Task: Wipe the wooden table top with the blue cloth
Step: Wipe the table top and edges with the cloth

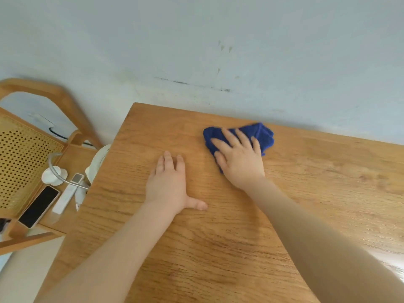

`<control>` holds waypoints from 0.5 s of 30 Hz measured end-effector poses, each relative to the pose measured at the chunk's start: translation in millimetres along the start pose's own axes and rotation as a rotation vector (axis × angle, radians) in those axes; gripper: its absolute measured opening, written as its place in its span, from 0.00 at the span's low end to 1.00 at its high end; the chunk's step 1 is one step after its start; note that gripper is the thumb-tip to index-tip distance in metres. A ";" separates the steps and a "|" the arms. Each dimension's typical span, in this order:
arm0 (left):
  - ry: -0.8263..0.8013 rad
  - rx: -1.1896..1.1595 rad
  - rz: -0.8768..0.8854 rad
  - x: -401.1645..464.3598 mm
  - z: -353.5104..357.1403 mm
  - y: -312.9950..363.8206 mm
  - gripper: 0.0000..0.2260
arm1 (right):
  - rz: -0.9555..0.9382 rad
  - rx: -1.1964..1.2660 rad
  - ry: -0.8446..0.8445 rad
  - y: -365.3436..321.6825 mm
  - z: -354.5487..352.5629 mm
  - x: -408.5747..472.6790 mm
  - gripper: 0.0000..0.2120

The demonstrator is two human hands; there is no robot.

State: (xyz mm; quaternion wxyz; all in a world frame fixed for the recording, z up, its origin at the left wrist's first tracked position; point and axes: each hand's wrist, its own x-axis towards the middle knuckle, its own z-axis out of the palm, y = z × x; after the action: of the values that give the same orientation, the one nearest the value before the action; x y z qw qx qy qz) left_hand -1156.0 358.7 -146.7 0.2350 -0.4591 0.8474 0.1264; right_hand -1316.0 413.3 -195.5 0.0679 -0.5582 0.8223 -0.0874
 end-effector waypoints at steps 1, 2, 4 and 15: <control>0.000 -0.005 0.000 -0.1 -0.4 -0.1 0.62 | -0.014 -0.007 0.000 -4.9 0.5 -18.5 0.23; 0.002 -0.003 0.000 0.4 -0.9 -0.2 0.62 | -0.015 -0.022 -0.006 -9.2 0.5 -32.9 0.22; 0.011 0.025 0.009 1.7 -2.1 0.5 0.62 | -0.003 -0.051 -0.017 -11.8 1.0 -41.3 0.21; 0.043 0.028 0.072 2.2 8.9 -9.7 0.62 | 0.303 -0.065 -0.016 7.4 -4.9 27.4 0.21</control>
State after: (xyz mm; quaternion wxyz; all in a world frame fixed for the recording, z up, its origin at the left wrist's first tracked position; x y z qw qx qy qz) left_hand -1146.3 355.7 -155.4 0.2184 -0.4275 0.8699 0.1131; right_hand -1333.8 390.8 -192.7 0.0686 -0.4302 0.8990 -0.0449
